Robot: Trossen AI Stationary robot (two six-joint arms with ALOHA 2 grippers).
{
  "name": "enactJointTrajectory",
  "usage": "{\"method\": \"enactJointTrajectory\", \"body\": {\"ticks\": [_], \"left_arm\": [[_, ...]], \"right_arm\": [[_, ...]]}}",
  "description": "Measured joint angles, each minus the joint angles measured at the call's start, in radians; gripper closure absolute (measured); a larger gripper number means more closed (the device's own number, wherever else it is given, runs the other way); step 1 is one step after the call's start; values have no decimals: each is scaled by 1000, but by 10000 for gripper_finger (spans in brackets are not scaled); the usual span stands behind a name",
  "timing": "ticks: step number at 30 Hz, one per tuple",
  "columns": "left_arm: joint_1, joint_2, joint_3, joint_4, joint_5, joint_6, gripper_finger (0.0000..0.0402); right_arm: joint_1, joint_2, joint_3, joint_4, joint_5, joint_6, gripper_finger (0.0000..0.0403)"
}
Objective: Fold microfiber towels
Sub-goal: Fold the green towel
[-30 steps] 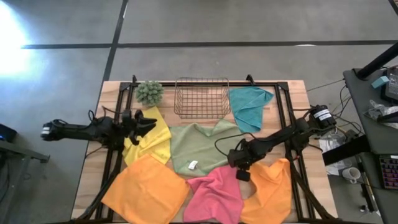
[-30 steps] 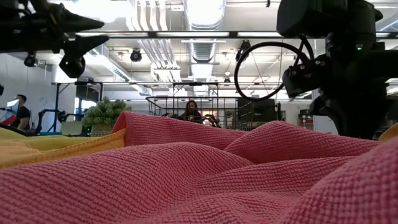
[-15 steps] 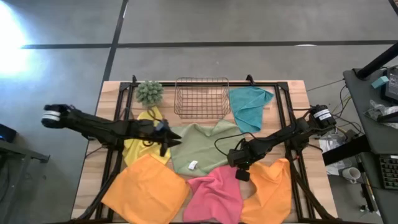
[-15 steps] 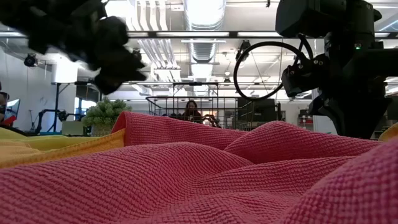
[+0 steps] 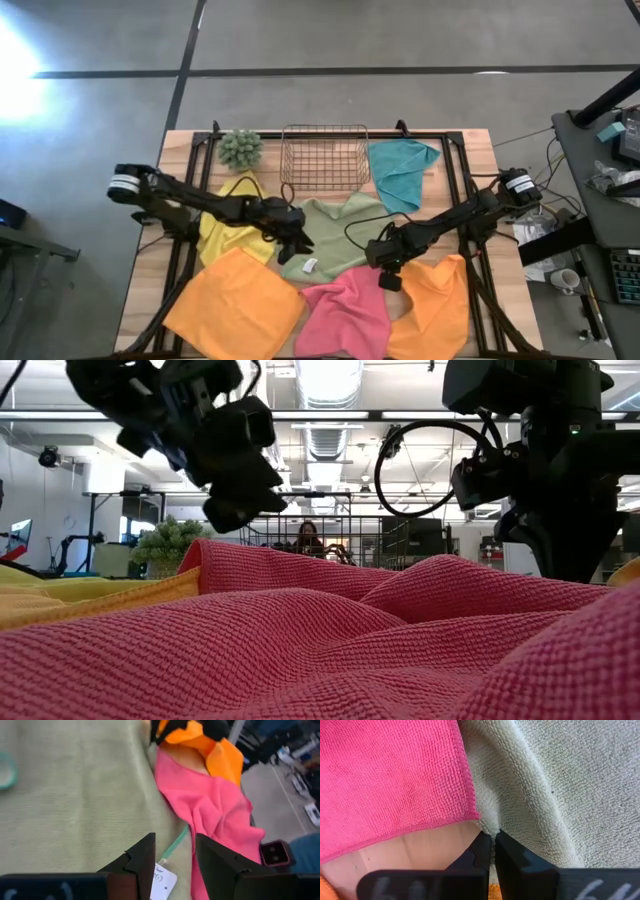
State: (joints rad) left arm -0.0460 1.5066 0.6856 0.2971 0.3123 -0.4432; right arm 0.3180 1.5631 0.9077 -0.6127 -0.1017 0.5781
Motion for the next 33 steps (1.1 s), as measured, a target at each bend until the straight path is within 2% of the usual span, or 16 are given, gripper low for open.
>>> {"method": "enactJointTrajectory", "body": {"ticks": [10,15,24,33], "left_arm": [[-7,160,87,-2,102,49,277],[-22,229,156,-1,120,85,277],[-25,286,257,-185,163,189,277],[-27,336,295,-182,188,198,277]], "right_arm": [[0,0,0,26,0,-2,394],[0,0,0,27,0,-3,394],[0,0,0,31,1,-6,394],[0,0,0,46,8,-14,394]]}}
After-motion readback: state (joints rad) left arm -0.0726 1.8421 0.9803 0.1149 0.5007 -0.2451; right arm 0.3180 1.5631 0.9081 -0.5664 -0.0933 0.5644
